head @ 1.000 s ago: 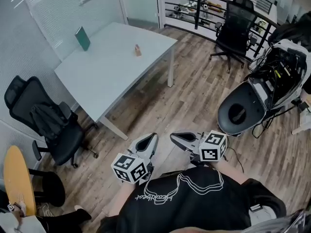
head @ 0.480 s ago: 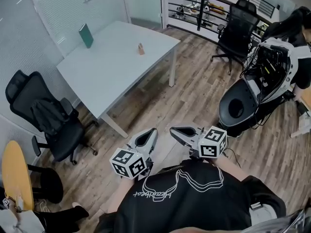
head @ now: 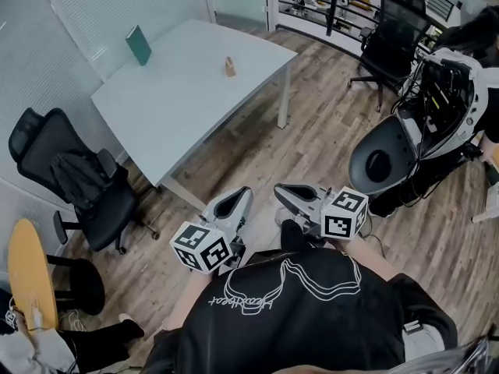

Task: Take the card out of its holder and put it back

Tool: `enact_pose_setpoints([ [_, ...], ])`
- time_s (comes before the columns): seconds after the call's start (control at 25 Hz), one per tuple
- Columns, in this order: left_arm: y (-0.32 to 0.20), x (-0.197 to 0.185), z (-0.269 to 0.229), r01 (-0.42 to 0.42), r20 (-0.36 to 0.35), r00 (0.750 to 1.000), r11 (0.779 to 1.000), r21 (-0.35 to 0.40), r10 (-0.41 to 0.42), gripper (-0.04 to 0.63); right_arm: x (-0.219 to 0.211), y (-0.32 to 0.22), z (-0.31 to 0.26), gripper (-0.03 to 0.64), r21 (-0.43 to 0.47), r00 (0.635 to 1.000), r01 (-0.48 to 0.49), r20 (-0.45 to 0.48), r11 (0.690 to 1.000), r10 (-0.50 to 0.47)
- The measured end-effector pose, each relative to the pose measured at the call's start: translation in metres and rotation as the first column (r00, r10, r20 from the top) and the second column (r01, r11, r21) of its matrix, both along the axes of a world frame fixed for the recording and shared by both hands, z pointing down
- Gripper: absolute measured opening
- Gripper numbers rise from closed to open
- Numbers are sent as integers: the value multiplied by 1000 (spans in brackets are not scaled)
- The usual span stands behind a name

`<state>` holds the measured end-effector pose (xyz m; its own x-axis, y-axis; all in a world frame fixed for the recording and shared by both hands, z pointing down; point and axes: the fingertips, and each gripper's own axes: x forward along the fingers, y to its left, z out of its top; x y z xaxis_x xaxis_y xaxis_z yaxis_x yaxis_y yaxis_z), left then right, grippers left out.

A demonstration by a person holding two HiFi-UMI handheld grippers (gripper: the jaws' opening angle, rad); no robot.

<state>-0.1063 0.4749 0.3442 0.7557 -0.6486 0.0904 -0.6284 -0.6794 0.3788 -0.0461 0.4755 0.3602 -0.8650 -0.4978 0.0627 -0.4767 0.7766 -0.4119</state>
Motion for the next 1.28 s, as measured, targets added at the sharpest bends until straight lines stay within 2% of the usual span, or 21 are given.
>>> enact_pose_setpoints([
  [0.24,-86,22,23,37,36,999,998,-60,-35,18,21,-88,17,9,-31,998,19,54,999,-17],
  [0.36,-149,36,38,105,58,993,989,-105,-99,20,37,-148,31,9,-62,997,35,67,997,-31],
  [0.52,-241,59,47,155,39,988,975,-158,-151,20,65,-237,40,9,-102,996,46,85,994,-37],
  [0.76,-360,91,47,162,-2,986,967,-195,-166,18,96,-344,36,9,-93,993,80,94,992,-72],
  [0.88,-395,98,45,191,11,981,966,-175,-192,18,105,-376,34,9,-73,994,93,71,993,-88],
  [1.12,-437,92,37,242,95,967,968,-60,-235,19,105,-422,29,9,-53,994,95,57,994,-92],
  [1.2,-453,87,39,249,114,963,967,-49,-243,20,105,-437,31,9,-52,994,92,61,994,-89],
  [1.28,-473,79,43,262,104,961,963,-58,-255,20,104,-457,35,9,-60,995,82,55,995,-79],
])
